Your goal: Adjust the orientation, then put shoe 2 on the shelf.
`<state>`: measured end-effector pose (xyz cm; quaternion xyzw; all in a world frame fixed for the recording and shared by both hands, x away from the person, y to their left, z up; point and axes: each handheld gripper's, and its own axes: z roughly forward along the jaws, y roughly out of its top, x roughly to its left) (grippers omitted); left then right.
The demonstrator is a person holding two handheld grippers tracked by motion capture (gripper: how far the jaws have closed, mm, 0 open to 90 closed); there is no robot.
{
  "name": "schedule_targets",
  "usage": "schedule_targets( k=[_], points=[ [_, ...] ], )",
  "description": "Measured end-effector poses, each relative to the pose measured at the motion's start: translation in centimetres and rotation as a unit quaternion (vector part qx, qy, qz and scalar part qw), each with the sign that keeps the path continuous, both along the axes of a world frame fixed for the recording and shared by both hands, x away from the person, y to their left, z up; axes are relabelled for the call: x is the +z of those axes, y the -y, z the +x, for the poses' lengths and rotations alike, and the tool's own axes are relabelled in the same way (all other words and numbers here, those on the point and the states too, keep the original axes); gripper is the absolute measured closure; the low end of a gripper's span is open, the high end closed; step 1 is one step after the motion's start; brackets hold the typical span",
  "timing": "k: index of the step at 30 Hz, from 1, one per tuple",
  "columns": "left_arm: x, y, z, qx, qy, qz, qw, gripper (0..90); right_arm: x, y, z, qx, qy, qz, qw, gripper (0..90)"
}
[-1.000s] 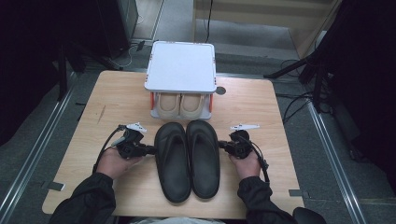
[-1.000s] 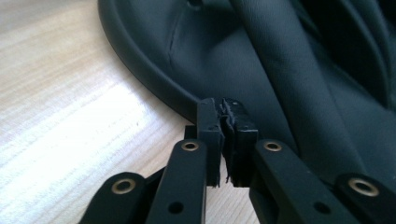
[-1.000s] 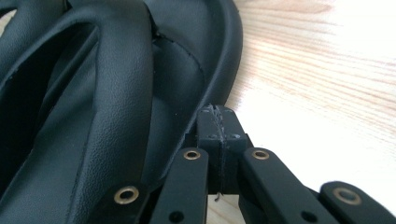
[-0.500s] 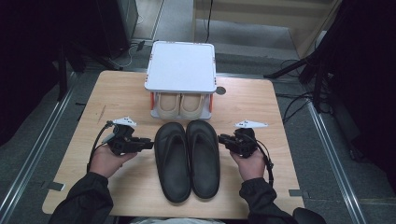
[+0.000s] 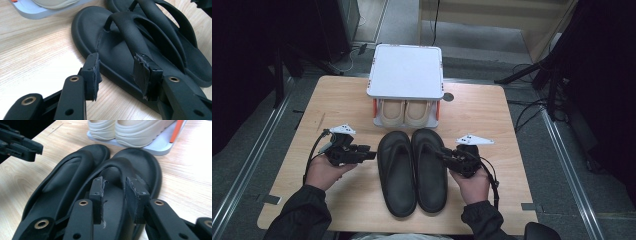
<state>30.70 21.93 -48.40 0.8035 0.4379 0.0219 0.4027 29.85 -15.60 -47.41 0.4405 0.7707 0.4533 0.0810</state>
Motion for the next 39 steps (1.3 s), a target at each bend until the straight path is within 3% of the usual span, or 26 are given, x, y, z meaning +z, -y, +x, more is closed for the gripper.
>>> schedule_targets(
  k=[7, 11, 24, 33, 39],
  points=[
    [0.0, 0.2, 0.0, 0.000, 0.008, 0.005, 1.0000, 51.4, 0.1, -1.1, -0.7, 0.004, 0.001, 0.005, 1.0000, 66.6],
    [0.1, 0.1, -0.1, 0.001, 0.011, 0.003, 0.9999, 48.9, 0.0, -2.0, -1.1, 0.009, 0.009, -0.008, 0.9999, 64.7],
    [0.1, 0.0, 0.1, 0.006, 0.013, 0.002, 0.9999, 46.0, -0.4, -3.9, -1.6, 0.013, -0.002, -0.004, 0.9999, 57.0],
    [0.1, 0.2, 0.1, 0.001, 0.011, -0.002, 0.9999, 45.5, -1.8, -6.1, -2.0, 0.001, -0.004, -0.013, 0.9999, 46.9],
    [0.1, 0.3, 0.1, 0.000, 0.012, 0.001, 0.9999, 45.6, -3.0, -6.9, -1.9, -0.016, -0.019, -0.025, 0.9994, 39.2]
  ],
)
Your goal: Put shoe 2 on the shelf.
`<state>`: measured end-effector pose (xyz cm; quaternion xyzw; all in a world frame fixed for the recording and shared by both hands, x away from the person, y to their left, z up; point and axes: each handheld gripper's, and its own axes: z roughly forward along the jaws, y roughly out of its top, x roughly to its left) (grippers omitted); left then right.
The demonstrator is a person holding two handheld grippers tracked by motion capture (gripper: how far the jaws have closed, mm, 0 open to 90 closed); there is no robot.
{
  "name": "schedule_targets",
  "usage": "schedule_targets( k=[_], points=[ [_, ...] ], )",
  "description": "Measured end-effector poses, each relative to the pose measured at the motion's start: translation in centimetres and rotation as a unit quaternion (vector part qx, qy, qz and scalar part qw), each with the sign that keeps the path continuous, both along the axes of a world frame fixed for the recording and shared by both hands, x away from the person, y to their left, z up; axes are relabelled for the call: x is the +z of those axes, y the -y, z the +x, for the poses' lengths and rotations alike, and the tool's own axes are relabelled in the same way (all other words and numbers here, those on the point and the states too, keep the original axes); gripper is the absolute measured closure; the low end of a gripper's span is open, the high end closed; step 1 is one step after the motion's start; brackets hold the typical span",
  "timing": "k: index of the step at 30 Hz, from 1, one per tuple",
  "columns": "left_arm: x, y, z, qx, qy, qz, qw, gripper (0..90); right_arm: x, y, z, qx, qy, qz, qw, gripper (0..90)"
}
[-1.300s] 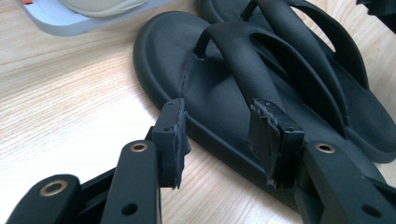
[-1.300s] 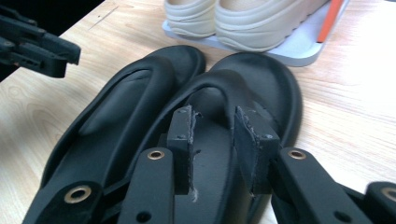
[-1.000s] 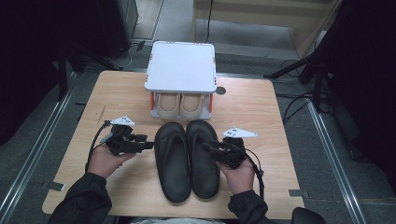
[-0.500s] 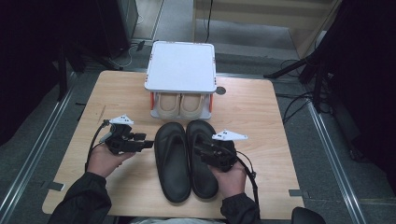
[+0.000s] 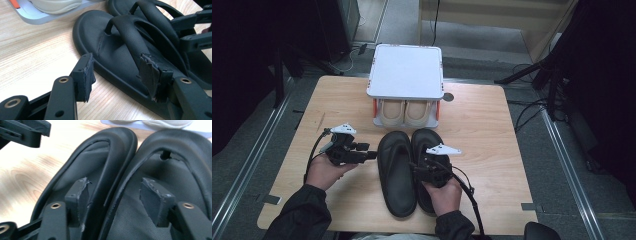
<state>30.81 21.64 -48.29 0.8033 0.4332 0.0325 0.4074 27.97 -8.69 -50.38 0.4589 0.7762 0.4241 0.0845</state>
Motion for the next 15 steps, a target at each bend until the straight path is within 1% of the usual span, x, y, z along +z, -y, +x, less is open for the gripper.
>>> schedule_targets(
  k=[2, 8, 9, 11, 12, 15],
  points=[
    [0.0, 0.0, 0.0, 0.000, 0.000, 0.001, 1.0000, 45.6, -0.3, -0.3, 0.0, -0.007, -0.004, -0.001, 1.0000, 38.2],
    [0.0, -0.1, 0.1, 0.001, 0.000, -0.003, 1.0000, 45.6, -1.0, -1.2, 0.1, -0.006, -0.007, -0.006, 0.9999, 40.9],
    [0.1, 0.0, 0.1, 0.002, 0.003, -0.004, 1.0000, 45.6, -1.3, -1.6, 0.0, -0.008, -0.004, -0.013, 0.9999, 42.1],
    [0.1, -0.1, 0.1, 0.003, 0.002, -0.004, 1.0000, 45.6, -1.4, -1.8, 0.0, -0.008, -0.003, -0.015, 0.9998, 42.2],
    [0.1, -0.1, 0.1, 0.002, 0.002, -0.004, 1.0000, 45.6, -1.6, -2.2, -0.1, -0.012, -0.002, -0.023, 0.9997, 42.8],
    [0.1, -0.1, 0.1, 0.003, 0.002, -0.005, 1.0000, 45.6, -1.7, -2.5, -0.1, -0.018, 0.001, -0.028, 0.9994, 44.8]
  ],
)
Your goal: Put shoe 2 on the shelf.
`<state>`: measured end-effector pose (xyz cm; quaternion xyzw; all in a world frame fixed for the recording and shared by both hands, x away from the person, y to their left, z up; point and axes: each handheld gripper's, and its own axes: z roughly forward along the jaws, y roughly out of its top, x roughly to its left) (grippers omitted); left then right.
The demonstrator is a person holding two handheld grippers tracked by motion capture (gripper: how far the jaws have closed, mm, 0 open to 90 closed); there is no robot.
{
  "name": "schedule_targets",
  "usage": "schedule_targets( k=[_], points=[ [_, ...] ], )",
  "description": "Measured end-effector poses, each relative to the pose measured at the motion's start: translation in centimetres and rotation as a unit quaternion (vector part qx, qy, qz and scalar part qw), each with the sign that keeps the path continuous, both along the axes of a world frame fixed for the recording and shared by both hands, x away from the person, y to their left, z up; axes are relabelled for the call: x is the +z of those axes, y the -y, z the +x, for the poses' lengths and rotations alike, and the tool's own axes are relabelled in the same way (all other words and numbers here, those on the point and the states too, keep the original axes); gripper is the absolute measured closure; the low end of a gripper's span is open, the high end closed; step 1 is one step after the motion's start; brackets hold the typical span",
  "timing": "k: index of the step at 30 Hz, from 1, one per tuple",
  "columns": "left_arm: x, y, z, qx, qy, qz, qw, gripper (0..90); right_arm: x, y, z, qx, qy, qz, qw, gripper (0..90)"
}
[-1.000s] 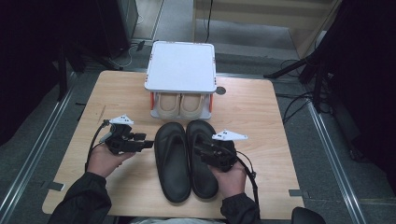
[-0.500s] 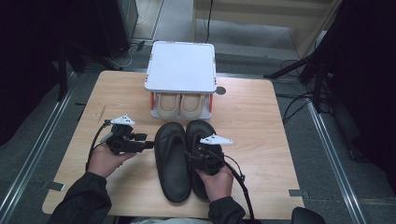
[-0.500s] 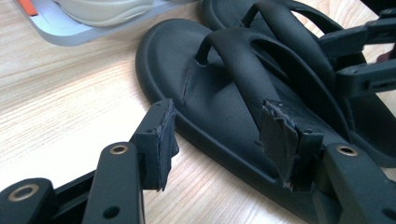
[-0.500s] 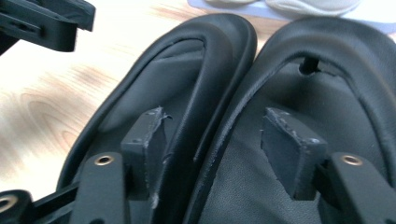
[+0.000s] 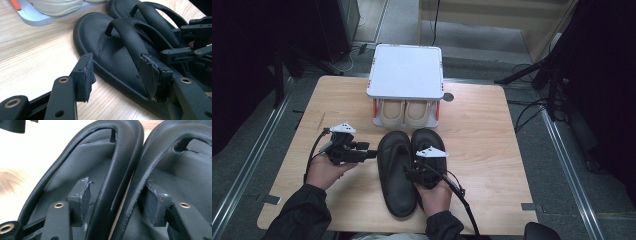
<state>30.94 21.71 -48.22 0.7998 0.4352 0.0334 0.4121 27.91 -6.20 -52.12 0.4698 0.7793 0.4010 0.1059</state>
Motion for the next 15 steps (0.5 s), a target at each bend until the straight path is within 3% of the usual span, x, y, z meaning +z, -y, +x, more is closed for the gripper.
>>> schedule_targets(
  k=[15],
  points=[
    [0.01, 0.03, 0.13, -0.001, 0.000, 0.002, 1.0000, 45.8, 0.13, -0.21, 0.00, -0.014, 0.001, -0.013, 0.9998, 56.5]
  ],
)
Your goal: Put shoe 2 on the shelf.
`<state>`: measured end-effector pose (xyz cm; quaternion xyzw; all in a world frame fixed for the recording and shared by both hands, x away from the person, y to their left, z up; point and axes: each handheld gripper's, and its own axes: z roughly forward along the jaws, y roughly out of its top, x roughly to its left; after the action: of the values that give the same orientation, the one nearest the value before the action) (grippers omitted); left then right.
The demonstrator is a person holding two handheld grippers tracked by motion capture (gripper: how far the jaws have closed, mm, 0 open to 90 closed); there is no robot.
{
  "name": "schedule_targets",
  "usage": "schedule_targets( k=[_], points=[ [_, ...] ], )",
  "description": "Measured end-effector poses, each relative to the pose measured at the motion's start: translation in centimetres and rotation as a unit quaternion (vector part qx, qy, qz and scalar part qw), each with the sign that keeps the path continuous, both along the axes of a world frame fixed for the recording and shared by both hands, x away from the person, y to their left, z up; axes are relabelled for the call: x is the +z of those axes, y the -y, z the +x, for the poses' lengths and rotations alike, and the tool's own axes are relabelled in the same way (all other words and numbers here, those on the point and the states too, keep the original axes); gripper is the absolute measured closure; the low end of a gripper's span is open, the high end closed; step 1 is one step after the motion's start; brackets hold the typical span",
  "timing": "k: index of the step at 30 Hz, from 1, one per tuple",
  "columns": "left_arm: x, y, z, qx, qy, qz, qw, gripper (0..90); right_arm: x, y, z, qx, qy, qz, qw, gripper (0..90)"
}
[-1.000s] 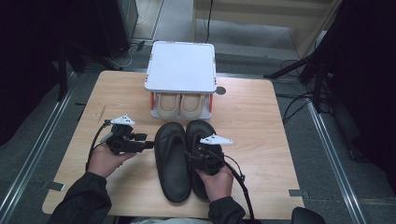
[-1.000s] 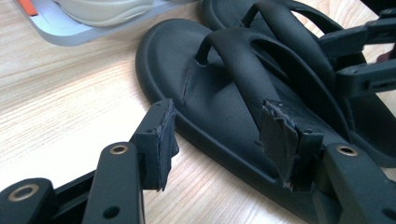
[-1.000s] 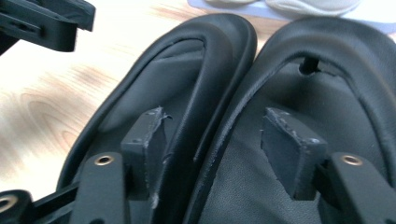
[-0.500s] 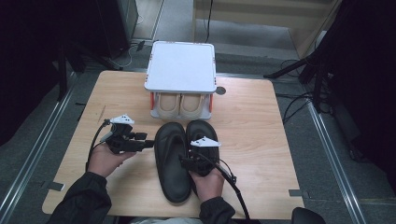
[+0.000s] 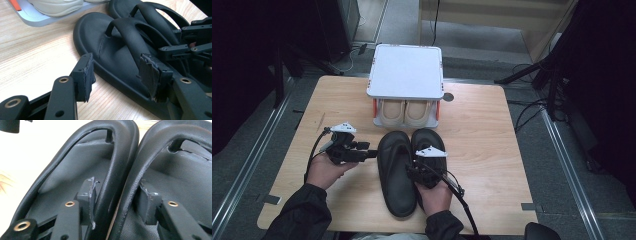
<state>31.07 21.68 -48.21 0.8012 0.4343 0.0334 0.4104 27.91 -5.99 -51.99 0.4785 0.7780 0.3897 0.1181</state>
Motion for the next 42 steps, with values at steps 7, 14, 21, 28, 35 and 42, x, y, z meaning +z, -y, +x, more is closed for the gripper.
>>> schedule_targets(
  k=[7, 14, 21, 28, 35, 42],
  points=[
    [-0.1, 0.3, 0.1, -0.004, -0.002, 0.001, 1.0000, 46.3, 0.0, 0.2, 0.2, -0.011, -0.005, 0.002, 0.9999, 65.5],
    [-0.2, 0.3, 0.1, -0.006, -0.006, 0.002, 1.0000, 46.5, -0.1, 0.5, 0.1, -0.018, -0.001, 0.010, 0.9998, 68.8],
    [-0.2, 0.4, 0.1, -0.008, -0.006, 0.001, 0.9999, 46.7, -0.1, 0.6, 0.2, -0.021, -0.004, 0.014, 0.9997, 70.5],
    [-0.2, 0.3, 0.1, -0.006, -0.006, 0.002, 1.0000, 47.0, 0.0, 1.0, 0.2, -0.034, -0.005, 0.013, 0.9993, 73.6],
    [-0.1, 0.1, 0.1, -0.004, -0.005, -0.001, 1.0000, 47.0, 0.1, 1.8, 0.5, -0.035, -0.005, 0.013, 0.9993, 76.0],
    [-0.1, 0.0, 0.1, 0.002, -0.004, -0.004, 1.0000, 46.9, 0.9, 3.1, 0.4, -0.022, -0.010, 0.008, 0.9997, 76.7]
  ],
)
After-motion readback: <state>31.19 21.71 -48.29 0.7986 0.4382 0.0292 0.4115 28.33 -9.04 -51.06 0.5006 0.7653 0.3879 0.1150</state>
